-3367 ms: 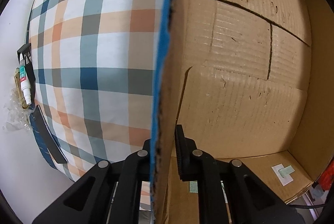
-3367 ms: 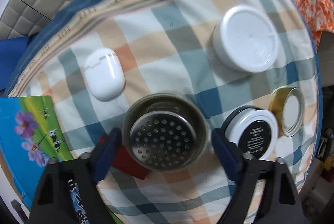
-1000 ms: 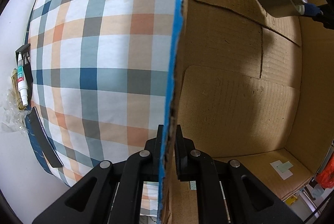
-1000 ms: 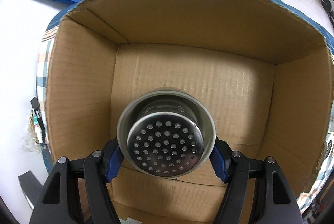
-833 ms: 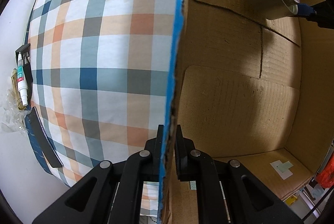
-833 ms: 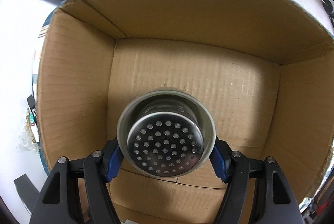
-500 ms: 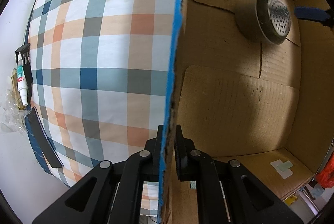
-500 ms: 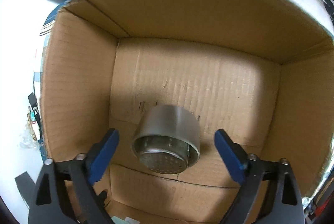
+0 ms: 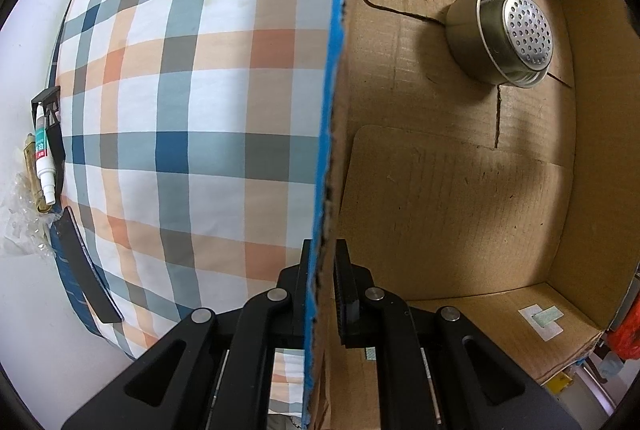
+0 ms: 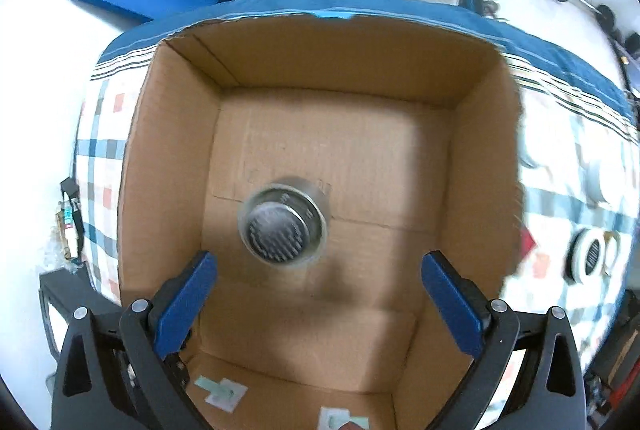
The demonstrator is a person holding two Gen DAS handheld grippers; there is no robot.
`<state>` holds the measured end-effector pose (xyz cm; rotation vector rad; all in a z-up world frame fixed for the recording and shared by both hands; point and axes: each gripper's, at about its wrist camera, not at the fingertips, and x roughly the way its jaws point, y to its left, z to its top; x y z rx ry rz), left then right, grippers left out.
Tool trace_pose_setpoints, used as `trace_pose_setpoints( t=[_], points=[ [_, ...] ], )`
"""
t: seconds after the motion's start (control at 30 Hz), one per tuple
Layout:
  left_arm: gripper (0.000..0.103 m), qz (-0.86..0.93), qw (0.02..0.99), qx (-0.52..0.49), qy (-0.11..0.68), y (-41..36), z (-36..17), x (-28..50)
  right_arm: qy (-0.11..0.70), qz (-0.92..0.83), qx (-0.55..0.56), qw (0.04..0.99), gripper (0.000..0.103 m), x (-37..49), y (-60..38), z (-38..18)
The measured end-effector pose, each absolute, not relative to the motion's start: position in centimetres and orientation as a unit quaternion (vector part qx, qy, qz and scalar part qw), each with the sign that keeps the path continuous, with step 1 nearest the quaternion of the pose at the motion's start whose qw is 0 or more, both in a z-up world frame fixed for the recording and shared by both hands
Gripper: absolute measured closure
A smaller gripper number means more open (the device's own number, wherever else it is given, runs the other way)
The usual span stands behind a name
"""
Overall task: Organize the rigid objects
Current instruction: 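Carry the steel cup into the box with the right gripper and release, then grasp the white round compact with black lid with the right gripper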
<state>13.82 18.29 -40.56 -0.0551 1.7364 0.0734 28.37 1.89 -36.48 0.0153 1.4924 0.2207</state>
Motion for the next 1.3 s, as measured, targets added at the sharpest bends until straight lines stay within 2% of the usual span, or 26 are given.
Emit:
trace_pose_setpoints(
  t=[0.57, 0.8, 0.93, 1.1, 1.3],
  points=[
    [0.097, 0.033, 0.646, -0.025, 0.762, 18.0, -40.6, 13.8, 0.637, 0.071, 0.022, 0.767, 0.000, 23.3, -4.3, -30.1],
    [0.097, 0.036, 0.644, -0.037, 0.763, 18.7, -40.8, 13.7, 0.615, -0.017, 0.088, 0.783, 0.000, 23.4, -14.8, -29.5],
    [0.097, 0.041, 0.643, -0.042, 0.763, 18.8, -40.9, 13.6, 0.616, -0.102, 0.141, 0.768, 0.000, 23.5, -23.1, -32.4],
    [0.096, 0.046, 0.643, -0.050, 0.763, 19.7, -40.9, 13.6, 0.607, -0.211, 0.234, 0.729, 0.000, 23.0, -32.7, -39.0],
    [0.096, 0.053, 0.641, -0.051, 0.764, 20.0, -41.1, 13.6, 0.620, -0.236, 0.285, 0.692, 0.000, 24.6, -36.2, -45.2]
  ],
)
